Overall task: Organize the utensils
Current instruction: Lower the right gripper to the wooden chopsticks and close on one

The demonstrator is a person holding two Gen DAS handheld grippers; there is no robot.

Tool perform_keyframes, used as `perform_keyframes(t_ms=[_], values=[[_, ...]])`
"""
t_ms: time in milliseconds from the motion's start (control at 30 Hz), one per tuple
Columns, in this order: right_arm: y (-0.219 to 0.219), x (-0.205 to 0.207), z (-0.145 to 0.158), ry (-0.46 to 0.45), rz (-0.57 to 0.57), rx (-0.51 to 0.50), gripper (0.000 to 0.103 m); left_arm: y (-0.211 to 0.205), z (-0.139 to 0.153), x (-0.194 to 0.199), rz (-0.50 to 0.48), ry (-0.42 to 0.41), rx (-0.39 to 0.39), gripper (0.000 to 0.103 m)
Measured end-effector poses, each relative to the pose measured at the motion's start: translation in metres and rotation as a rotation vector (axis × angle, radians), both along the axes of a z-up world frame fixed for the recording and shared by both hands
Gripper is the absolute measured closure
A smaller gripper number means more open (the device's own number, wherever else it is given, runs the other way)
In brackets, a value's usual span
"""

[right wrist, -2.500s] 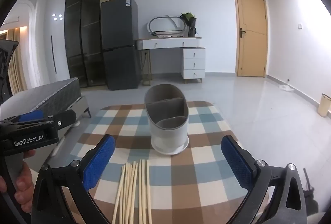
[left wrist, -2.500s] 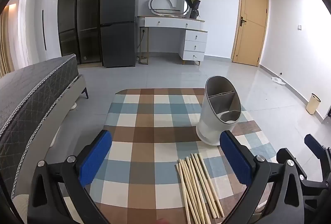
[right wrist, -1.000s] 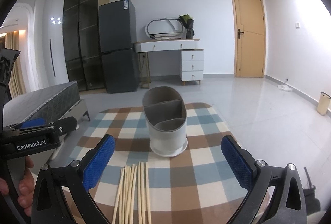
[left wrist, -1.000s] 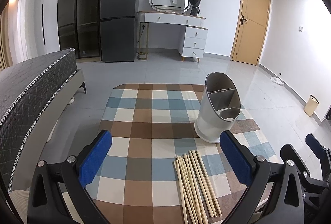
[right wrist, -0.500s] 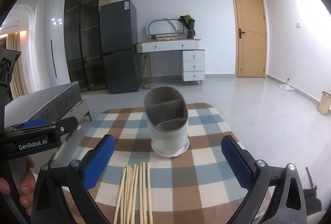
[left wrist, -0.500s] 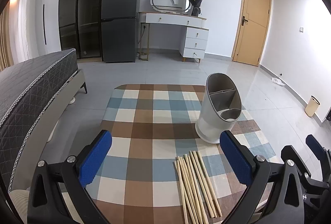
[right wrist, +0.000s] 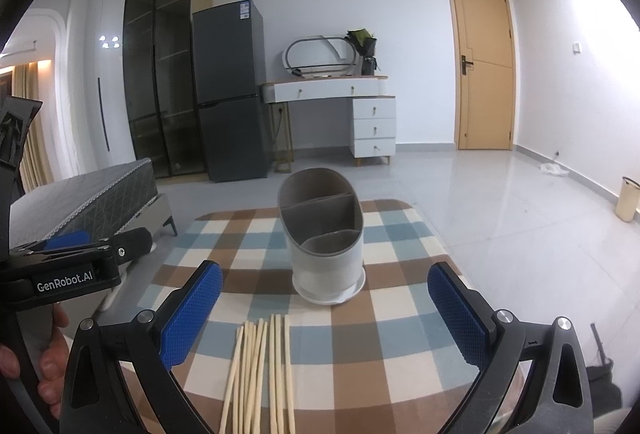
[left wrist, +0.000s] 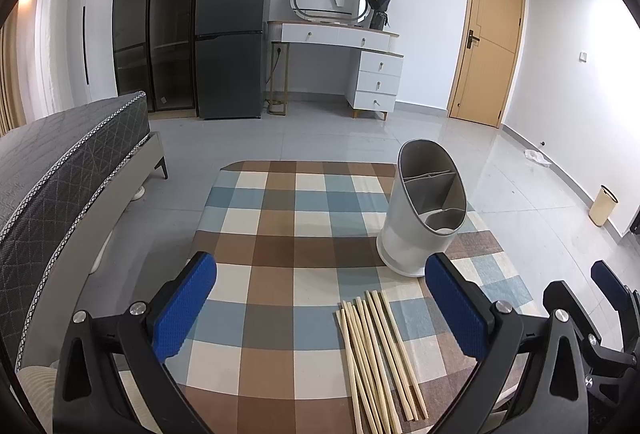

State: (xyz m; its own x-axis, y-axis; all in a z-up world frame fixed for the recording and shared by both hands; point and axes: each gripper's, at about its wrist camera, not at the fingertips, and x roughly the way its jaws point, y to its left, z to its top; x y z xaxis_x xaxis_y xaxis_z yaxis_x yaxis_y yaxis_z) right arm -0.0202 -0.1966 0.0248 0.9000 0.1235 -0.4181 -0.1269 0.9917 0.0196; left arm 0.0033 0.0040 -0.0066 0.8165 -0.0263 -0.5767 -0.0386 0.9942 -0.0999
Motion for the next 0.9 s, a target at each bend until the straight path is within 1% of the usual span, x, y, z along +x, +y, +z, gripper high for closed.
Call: perform_keyframes(t_ms=[233, 333, 400, 467, 500, 600, 667, 700, 767, 833, 900], values=[[0.001, 0.003, -0.003, 0.015, 0.004, 0.002, 0.000, -0.001, -0.002, 0.002, -0.005, 0.014, -0.014, 0.002], [0.003, 0.008, -0.008, 0.043, 0.011, -0.006, 0.000, 0.000, -0.004, 0.004, 0.004, 0.029, -0.010, 0.002], [0.005, 0.016, -0.014, 0.087, 0.025, -0.010, 0.000, 0.002, -0.007, 0.008, 0.022, 0.053, 0.005, 0.002], [0.009, 0.028, -0.023, 0.151, 0.046, -0.018, 0.000, 0.006, -0.013, 0.015, 0.047, 0.089, 0.010, 0.002], [0.013, 0.039, -0.030, 0.201, 0.063, -0.033, 0.000, 0.009, -0.016, 0.018, 0.059, 0.106, 0.008, 0.002], [0.023, 0.061, -0.050, 0.300, 0.101, -0.064, 0.001, 0.023, -0.024, 0.028, 0.117, 0.157, -0.001, 0.002], [0.033, 0.076, -0.064, 0.358, 0.132, -0.106, 0.005, 0.033, -0.031, 0.037, 0.137, 0.200, -0.021, 0.002], [0.038, 0.083, -0.071, 0.377, 0.145, -0.131, 0.010, 0.037, -0.034, 0.039, 0.151, 0.214, -0.026, 0.002], [0.048, 0.098, -0.089, 0.433, 0.170, -0.184, 0.011, 0.047, -0.042, 0.046, 0.179, 0.250, -0.046, 0.002], [0.055, 0.112, -0.106, 0.481, 0.193, -0.226, 0.020, 0.055, -0.047, 0.052, 0.197, 0.286, -0.065, 0.002], [0.059, 0.125, -0.124, 0.534, 0.207, -0.259, 0.025, 0.062, -0.053, 0.058, 0.214, 0.321, -0.080, 0.002]])
